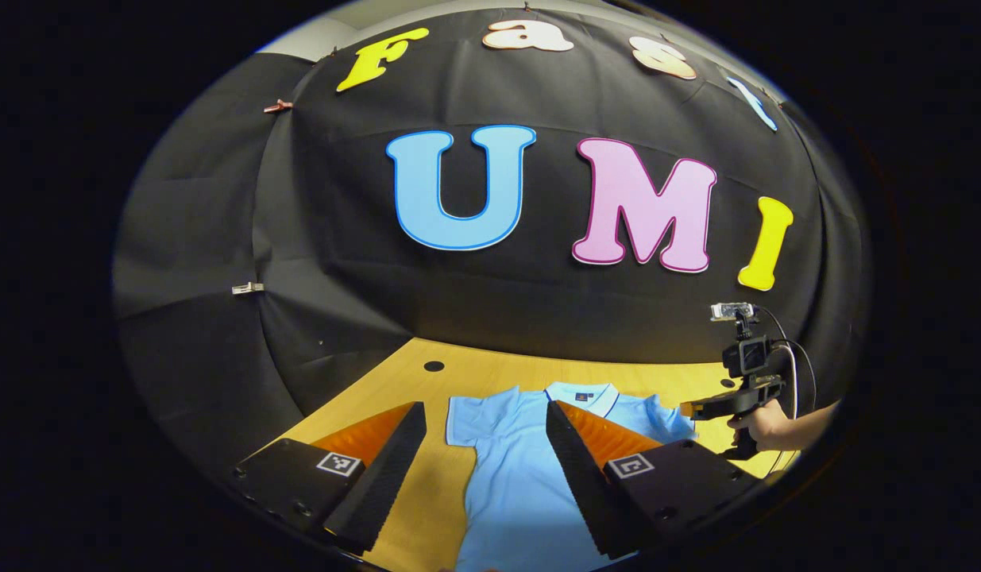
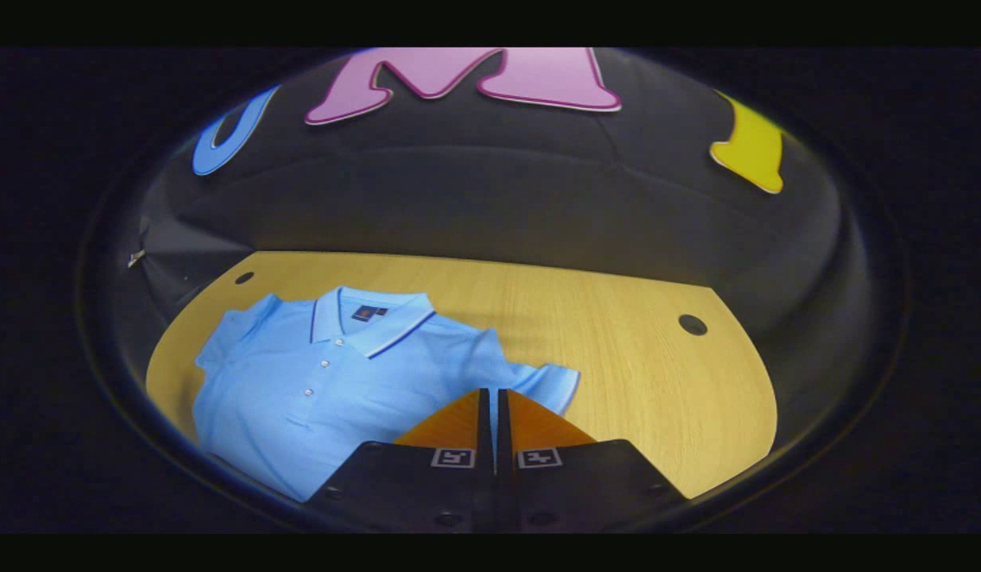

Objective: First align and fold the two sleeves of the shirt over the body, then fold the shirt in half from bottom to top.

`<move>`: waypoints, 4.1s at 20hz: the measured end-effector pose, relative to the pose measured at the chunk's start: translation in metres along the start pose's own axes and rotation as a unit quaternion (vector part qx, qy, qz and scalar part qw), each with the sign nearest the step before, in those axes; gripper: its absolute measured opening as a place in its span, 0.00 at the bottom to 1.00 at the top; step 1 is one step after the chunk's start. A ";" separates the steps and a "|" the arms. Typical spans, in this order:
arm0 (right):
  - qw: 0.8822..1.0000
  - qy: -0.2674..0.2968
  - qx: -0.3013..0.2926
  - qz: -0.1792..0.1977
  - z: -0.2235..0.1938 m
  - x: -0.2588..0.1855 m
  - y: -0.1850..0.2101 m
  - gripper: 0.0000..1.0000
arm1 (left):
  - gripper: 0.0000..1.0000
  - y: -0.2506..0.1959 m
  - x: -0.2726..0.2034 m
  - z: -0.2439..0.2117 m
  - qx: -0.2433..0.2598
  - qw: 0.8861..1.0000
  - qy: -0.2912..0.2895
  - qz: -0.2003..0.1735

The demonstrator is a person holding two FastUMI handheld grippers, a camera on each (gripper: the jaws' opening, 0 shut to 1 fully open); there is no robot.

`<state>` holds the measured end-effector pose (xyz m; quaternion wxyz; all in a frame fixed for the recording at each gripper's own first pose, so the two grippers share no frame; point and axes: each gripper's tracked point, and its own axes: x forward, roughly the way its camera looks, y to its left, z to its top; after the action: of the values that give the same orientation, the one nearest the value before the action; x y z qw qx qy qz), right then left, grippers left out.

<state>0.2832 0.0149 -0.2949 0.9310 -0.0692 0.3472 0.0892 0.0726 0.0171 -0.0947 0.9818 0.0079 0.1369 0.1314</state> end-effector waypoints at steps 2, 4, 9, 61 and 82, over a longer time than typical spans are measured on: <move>0.999 0.006 -0.033 0.004 -0.005 0.002 0.013 0.07 | 0.97 0.007 -0.002 -0.004 -0.006 1.000 0.005 0.007; 0.999 0.019 -0.033 -0.005 -0.017 0.002 0.013 0.00 | 0.97 0.010 -0.005 -0.006 -0.017 1.000 0.007 0.007; 0.996 0.058 0.018 -0.069 -0.057 -0.003 -0.039 0.28 | 0.97 0.019 -0.003 -0.007 -0.019 1.000 0.008 0.009; 0.987 0.017 -0.143 0.074 -0.045 -0.019 0.128 0.83 | 0.97 0.056 0.016 -0.040 -0.051 0.998 0.046 0.006; 0.996 -0.078 -0.041 -0.002 -0.024 -0.134 -0.001 0.98 | 0.97 0.055 0.286 -0.155 0.009 0.983 0.181 -0.014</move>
<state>0.1690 -0.0069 -0.2245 0.9519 -0.1006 0.2694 0.1060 0.2820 0.1410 -0.3179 0.9426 -0.0094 0.3132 0.1153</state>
